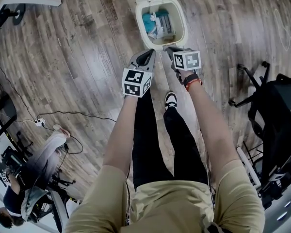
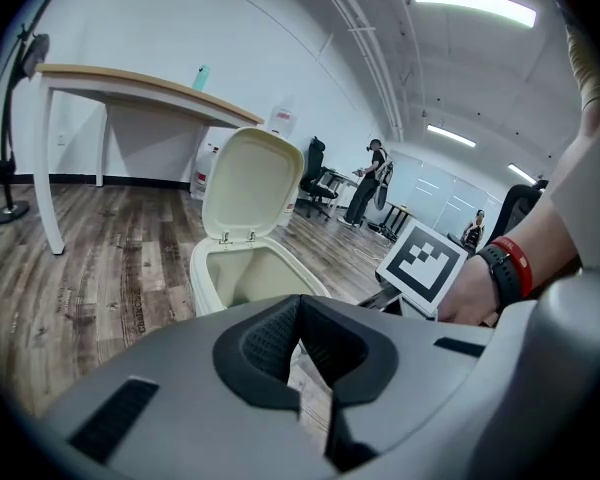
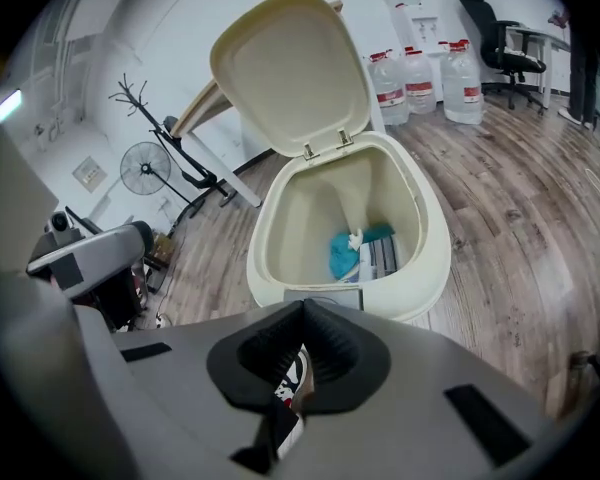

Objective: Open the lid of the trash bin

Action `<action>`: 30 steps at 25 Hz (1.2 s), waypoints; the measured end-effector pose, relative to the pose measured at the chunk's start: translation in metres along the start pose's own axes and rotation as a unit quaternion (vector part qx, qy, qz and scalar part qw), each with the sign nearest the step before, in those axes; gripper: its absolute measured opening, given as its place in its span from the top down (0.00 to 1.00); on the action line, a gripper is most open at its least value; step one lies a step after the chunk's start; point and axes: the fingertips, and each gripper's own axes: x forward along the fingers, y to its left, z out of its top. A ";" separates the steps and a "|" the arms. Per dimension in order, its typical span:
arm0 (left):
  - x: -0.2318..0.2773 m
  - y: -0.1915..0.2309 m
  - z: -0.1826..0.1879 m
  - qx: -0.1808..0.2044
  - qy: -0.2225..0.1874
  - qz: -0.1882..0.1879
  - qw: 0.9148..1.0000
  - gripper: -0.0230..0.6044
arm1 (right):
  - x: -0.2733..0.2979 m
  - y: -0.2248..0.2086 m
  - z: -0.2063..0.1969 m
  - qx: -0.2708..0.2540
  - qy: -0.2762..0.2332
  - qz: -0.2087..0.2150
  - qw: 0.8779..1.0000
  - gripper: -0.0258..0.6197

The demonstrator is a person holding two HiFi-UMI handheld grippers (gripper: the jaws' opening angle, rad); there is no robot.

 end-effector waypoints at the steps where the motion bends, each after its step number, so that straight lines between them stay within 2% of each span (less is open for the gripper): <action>1: -0.003 -0.001 0.001 0.000 0.002 0.003 1.000 0.93 | -0.003 0.001 0.001 -0.002 0.005 -0.001 1.000 0.94; 7: -0.031 0.001 0.035 0.008 0.006 0.024 1.000 0.93 | -0.040 0.018 0.023 0.001 -0.015 -0.010 1.000 0.94; 12: -0.078 -0.017 0.083 0.005 -0.001 0.048 0.999 0.93 | -0.111 0.048 0.046 0.013 -0.056 -0.002 0.998 0.94; 22: -0.190 -0.105 0.194 0.006 -0.041 0.074 0.996 0.93 | -0.303 0.130 0.099 -0.025 -0.151 0.008 0.988 0.94; 30: -0.281 -0.178 0.265 0.022 -0.078 0.096 0.992 0.93 | -0.447 0.191 0.119 -0.084 -0.224 -0.020 0.971 0.94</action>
